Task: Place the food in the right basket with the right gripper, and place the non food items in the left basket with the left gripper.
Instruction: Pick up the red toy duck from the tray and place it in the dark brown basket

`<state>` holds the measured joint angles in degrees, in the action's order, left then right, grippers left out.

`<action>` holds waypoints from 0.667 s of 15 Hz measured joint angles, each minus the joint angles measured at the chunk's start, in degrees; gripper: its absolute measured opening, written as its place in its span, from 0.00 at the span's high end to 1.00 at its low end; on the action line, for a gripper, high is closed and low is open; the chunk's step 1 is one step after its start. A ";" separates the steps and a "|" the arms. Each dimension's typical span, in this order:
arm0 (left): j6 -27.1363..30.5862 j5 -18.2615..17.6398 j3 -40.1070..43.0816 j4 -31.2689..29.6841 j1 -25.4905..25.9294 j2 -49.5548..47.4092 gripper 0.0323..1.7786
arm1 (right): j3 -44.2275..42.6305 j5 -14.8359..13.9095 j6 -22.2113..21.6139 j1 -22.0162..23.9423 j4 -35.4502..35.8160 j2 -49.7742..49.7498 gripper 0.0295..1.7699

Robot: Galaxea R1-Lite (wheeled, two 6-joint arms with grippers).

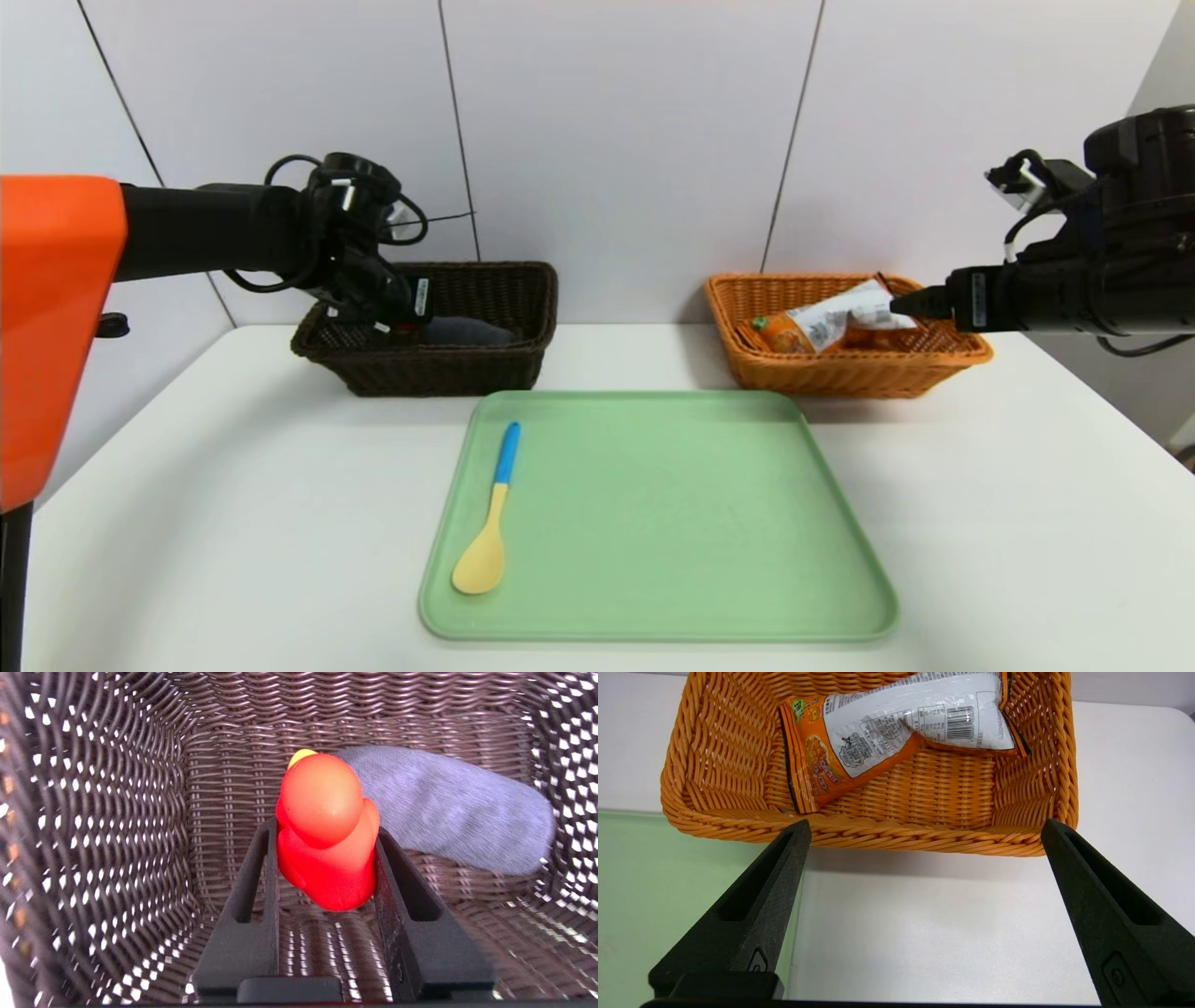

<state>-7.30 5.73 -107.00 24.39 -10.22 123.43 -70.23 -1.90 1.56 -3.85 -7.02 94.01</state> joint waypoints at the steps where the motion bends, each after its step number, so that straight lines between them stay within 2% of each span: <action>1: 0.02 0.02 -0.24 -0.01 0.11 0.46 0.67 | 0.22 -0.02 0.00 -0.05 0.02 -0.07 0.04; 5: -0.02 0.02 -0.96 -0.44 0.38 1.71 0.65 | 0.85 -0.13 0.50 -0.22 0.02 -0.49 0.04; 8: -0.27 0.02 -1.29 -1.02 0.52 1.96 0.46 | 0.96 -0.11 0.72 -0.26 0.05 -0.61 0.04; 10: -0.27 0.00 -1.40 -1.02 0.52 1.90 0.36 | 1.02 -0.11 0.69 -0.41 0.05 -0.66 0.04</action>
<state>-7.57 5.73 -108.40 23.37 -9.69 125.33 -69.21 -2.01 2.26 -4.27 -6.97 93.36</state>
